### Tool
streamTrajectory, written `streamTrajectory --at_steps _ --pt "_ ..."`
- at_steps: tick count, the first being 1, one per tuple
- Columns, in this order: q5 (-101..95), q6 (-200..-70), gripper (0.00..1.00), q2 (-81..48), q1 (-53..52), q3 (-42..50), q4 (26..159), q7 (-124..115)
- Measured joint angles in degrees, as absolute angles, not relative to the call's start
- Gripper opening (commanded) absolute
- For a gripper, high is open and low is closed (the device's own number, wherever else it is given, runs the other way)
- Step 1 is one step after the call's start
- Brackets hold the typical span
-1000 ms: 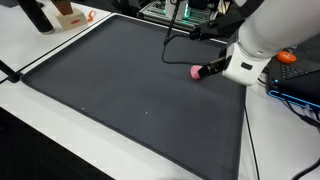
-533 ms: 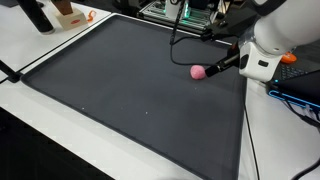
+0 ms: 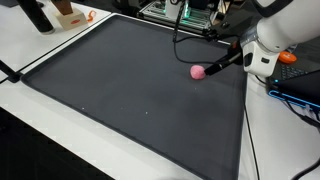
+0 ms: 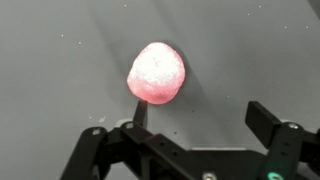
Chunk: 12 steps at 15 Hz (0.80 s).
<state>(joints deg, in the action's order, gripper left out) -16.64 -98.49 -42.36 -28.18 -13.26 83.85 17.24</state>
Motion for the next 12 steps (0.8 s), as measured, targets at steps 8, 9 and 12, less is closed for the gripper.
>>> streamTrajectory --at_steps 8,9,12 --pt "-18.44 -102.00 1.00 -39.66 -28.13 -14.18 89.82 16.40" --pt "-18.44 -102.13 1.00 -39.45 -28.07 -14.18 90.18 15.63" --pt "-18.24 -102.14 1.00 -39.03 -27.57 -14.18 90.41 13.34"
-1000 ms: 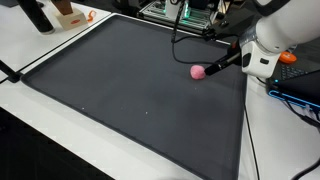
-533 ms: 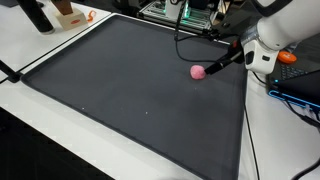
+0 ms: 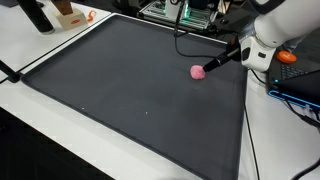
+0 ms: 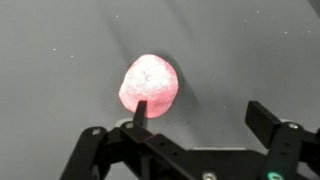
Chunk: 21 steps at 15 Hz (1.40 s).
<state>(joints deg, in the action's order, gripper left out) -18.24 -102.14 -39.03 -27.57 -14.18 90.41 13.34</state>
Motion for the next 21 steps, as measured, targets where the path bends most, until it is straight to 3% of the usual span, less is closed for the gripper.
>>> streamTrajectory --at_steps 21 --pt "-7.14 -105.44 1.00 -31.20 -18.63 -13.43 90.26 4.51"
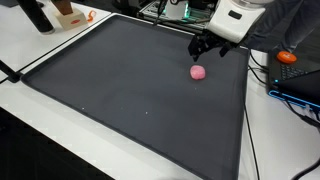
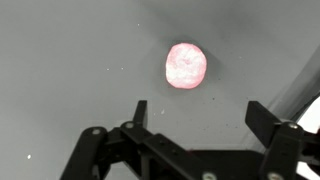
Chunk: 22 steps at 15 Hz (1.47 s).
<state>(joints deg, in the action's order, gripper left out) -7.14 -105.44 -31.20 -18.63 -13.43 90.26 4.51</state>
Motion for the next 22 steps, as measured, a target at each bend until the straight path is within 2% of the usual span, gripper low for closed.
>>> streamTrajectory --at_steps 22 --pt "-7.58 -118.34 1.00 -31.15 -18.49 -12.85 104.50 5.42"
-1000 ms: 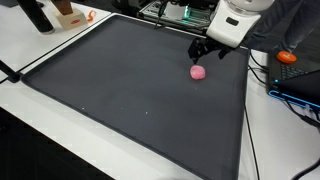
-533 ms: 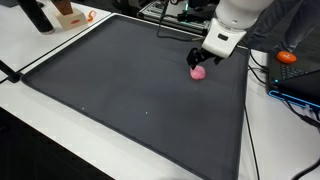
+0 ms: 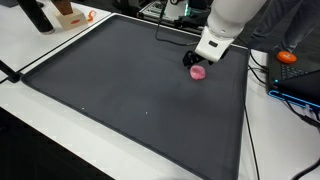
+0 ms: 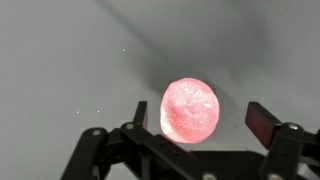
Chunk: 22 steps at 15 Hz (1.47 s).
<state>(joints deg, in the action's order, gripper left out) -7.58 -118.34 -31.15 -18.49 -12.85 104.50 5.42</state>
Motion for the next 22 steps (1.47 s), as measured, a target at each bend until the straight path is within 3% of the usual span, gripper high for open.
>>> streamTrajectory --at_steps 3,6,8,9,12,16,18,22 --pt "-7.58 -119.63 0.94 -31.15 -18.49 -12.84 105.50 5.42" --pt "-7.58 -120.38 0.71 -31.17 -18.47 -12.76 105.90 5.39" --pt "-7.58 -120.80 0.69 -31.17 -18.47 -12.60 106.02 5.34" --pt "-7.58 -121.07 0.53 -31.17 -18.47 -12.53 106.12 5.34" --pt "-7.58 -121.99 0.36 -31.20 -18.47 -12.37 106.61 5.32" --pt "-7.57 -122.49 0.05 -31.27 -18.50 -12.38 106.85 5.32" --pt "-7.57 -122.54 0.00 -31.24 -18.50 -12.38 106.85 5.32" --pt "-7.57 -122.56 0.01 -31.20 -18.50 -12.39 106.85 5.32"
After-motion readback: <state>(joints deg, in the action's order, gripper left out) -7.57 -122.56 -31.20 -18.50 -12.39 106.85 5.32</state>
